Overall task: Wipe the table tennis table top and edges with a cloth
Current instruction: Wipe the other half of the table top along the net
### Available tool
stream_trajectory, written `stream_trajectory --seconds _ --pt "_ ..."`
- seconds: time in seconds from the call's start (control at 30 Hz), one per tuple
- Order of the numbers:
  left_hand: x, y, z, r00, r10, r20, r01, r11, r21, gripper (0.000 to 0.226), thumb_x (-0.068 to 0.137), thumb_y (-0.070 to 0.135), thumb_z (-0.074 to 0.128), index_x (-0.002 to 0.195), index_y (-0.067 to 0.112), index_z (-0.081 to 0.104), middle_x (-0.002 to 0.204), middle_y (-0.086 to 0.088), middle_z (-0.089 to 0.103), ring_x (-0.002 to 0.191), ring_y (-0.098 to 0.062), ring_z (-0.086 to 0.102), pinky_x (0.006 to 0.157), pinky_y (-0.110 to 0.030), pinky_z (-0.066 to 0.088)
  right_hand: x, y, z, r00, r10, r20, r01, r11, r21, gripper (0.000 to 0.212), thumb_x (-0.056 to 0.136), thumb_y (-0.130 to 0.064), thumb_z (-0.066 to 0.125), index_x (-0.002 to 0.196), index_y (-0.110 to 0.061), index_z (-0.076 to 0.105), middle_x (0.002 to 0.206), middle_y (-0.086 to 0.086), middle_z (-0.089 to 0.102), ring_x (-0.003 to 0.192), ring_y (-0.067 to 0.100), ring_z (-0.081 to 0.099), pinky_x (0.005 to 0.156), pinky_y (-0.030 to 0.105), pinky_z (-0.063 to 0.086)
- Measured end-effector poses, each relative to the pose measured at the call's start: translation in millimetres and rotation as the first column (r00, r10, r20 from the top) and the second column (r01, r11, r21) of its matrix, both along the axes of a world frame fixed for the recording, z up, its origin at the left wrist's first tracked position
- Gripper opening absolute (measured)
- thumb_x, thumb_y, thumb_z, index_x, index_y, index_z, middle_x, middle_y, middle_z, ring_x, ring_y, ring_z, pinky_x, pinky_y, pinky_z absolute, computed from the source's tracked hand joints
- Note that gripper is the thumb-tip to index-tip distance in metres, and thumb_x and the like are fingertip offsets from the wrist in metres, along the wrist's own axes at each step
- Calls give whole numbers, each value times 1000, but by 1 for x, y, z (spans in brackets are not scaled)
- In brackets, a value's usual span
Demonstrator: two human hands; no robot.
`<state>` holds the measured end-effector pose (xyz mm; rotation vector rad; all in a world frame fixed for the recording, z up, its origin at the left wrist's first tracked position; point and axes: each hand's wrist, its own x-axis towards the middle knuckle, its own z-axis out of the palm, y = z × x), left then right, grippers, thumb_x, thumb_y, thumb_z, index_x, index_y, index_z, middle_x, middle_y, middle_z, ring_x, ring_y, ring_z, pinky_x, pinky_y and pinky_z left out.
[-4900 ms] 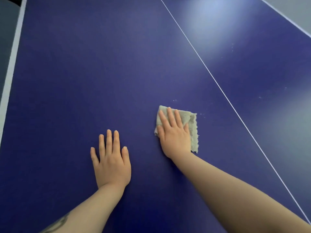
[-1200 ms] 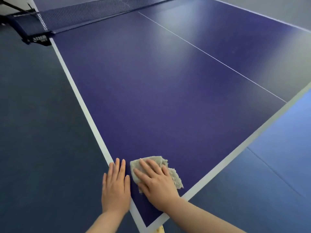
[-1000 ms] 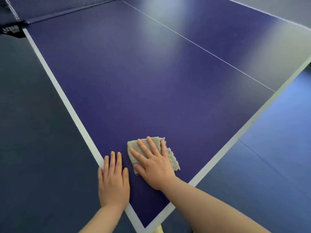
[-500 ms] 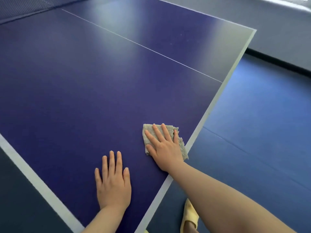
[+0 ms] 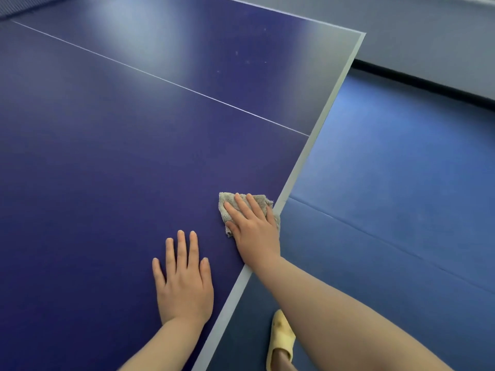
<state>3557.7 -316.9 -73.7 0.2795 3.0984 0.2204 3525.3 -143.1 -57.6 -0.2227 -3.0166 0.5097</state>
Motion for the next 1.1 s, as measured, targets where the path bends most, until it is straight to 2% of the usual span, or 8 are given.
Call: stream_trajectory --seconds 0.1,0.2,0.3,0.37,0.47,0.6,0.83,1.1 --pt "-20 33 1 1000 5 4 -5 1000 4 60 98 41 19 152 16 27 157 -7 30 145 -27 27 112 -56 27 -12 28 -10 993 -64 -101 53 993 -108 43 103 -32 39 145 -28 49 153 -5 43 147 19 31 121 37 8" --pt "-38 63 2 999 29 18 -29 1000 13 60 99 42 16 153 19 23 159 -4 26 147 -25 23 114 -55 25 -21 66 -12 940 -237 -246 164 945 -282 37 100 -21 47 134 -23 62 142 -2 57 136 23 48 113 47 38" --pt "-44 74 1 998 55 1 -55 998 18 60 99 44 16 154 22 21 160 0 22 149 -22 17 116 -52 20 -17 112 4 773 -624 -111 401 617 -678 31 103 -31 45 126 -41 64 117 -18 66 101 4 63 92 26 51" --pt "-42 72 2 998 68 4 -68 997 23 60 98 45 17 154 22 22 160 1 22 149 -20 14 117 -51 19 -5 125 7 637 -770 37 541 413 -733 33 104 -43 40 130 -44 61 103 -13 65 89 1 60 90 25 51" --pt "-42 72 5 979 202 22 -203 977 62 63 97 46 15 154 18 20 161 1 18 150 -19 10 120 -48 15 17 105 9 793 -599 -108 405 652 -641 48 102 -55 31 137 -36 57 130 -14 62 122 7 54 107 41 43" --pt "-47 75 18 885 448 124 -464 870 170 54 104 32 24 155 18 16 162 3 13 150 -15 4 121 -46 4 16 54 4 946 -42 -321 -81 930 -358 37 102 -32 45 136 -29 58 145 -16 50 137 7 42 111 25 31" --pt "-70 7 20 879 455 142 -467 882 59 55 103 34 18 155 25 3 162 5 -2 150 -14 -7 121 -44 2 -8 -16 -4 855 517 -38 -516 856 19 50 90 -43 51 140 -37 49 154 -9 42 143 16 35 109 39 40" --pt "-117 -2 15 939 326 105 -329 944 10 55 103 33 19 152 24 -5 162 4 -5 149 -14 -8 122 -43 2 -73 -34 -3 912 403 74 -407 912 56 55 101 -46 26 152 -28 35 160 -2 32 150 22 22 119 49 19"
